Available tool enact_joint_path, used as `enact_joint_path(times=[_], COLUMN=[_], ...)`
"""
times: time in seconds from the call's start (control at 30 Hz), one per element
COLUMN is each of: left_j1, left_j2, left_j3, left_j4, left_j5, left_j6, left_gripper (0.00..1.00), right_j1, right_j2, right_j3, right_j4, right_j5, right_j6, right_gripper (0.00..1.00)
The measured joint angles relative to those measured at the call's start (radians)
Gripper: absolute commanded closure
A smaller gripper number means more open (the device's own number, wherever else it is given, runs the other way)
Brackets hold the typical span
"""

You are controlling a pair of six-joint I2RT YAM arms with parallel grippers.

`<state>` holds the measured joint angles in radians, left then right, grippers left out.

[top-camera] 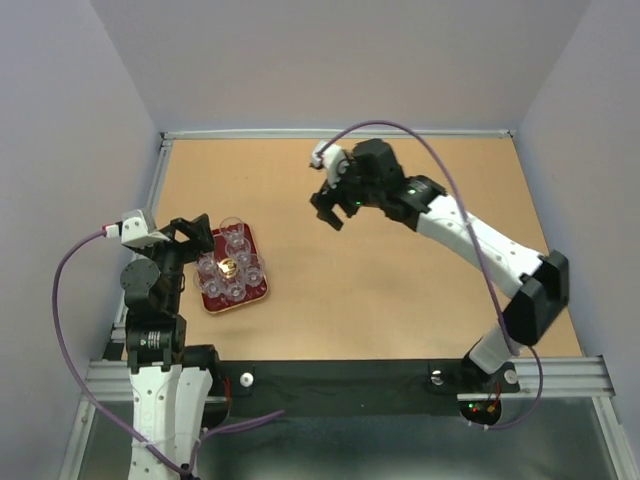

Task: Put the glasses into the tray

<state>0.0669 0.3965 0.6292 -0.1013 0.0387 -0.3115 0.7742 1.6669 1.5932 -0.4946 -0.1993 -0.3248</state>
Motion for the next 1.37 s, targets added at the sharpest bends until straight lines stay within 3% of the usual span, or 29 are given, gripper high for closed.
enact_joint_path(times=[0.2,0.37,0.57,0.7,0.93,1.37], left_j1=[0.000,0.000,0.000,0.000,0.000,0.000], left_j2=[0.027,0.056,0.069,0.091,0.097,0.093], left_j3=[-0.001,-0.001,0.004,0.045,0.068,0.068], left_j4=[0.026,0.035,0.028,0.012,0.006,0.006], left_j5=[0.111,0.187,0.247,0.256,0.212,0.106], left_j6=[0.011,0.018,0.038,0.070,0.107,0.133], left_gripper=[0.12,0.12,0.12,0.12,0.12,0.12], right_j1=[-0.296,-0.457,-0.617,-0.642,-0.642,-0.642], right_j2=[-0.339,-0.609,-0.748,-0.788,-0.792,-0.809], right_j3=[-0.277,-0.500,-0.718,-0.812,-0.826,-0.857], right_j4=[0.058,0.127,0.233,0.274,0.333,0.391], right_j5=[0.029,0.153,0.340,0.510,0.701,0.757], right_j6=[0.000,0.074,0.222,0.314,0.391,0.400], right_gripper=[0.00,0.00,0.00,0.00,0.00,0.00])
